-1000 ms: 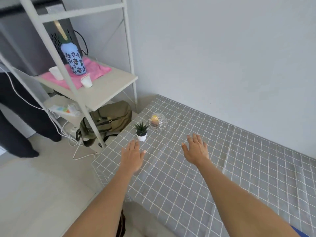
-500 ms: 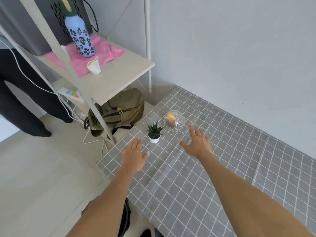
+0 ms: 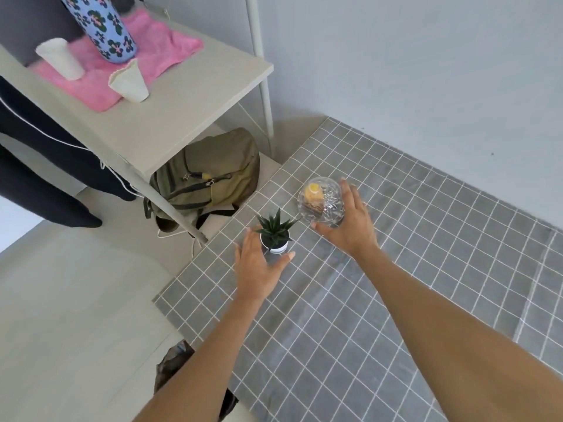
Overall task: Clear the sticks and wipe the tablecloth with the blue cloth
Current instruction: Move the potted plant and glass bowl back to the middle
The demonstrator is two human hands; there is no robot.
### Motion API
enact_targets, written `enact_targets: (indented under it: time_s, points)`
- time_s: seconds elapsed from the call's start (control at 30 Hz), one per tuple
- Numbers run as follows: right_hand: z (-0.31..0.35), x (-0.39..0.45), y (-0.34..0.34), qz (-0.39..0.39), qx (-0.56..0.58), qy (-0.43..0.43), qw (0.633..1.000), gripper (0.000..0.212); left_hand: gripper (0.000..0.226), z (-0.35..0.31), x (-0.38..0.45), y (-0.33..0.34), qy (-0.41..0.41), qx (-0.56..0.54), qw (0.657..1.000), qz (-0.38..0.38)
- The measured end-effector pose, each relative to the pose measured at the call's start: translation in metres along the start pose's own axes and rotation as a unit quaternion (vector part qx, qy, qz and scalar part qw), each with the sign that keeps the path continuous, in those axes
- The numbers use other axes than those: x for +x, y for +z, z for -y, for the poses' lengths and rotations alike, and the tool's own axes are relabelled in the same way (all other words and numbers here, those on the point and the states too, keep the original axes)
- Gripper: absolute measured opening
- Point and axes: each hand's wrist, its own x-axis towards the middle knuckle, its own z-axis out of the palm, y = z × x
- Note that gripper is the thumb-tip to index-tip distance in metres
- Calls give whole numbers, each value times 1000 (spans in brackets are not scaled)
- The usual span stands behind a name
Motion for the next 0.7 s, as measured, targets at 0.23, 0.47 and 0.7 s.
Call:
enact_targets:
  time_s: [0.23, 0.47, 0.7]
  points:
    - [6, 9, 13, -27, 59, -63, 996, 117, 58, -8, 4, 13, -63, -80, 994, -29]
    - [3, 17, 20, -43, 52, -69, 995, 113, 54, -4, 3, 13, -83, -140, 986, -46]
    - [0, 8, 22, -98, 56, -82, 990, 103, 40, -13, -3, 2, -75, -188, 978, -52]
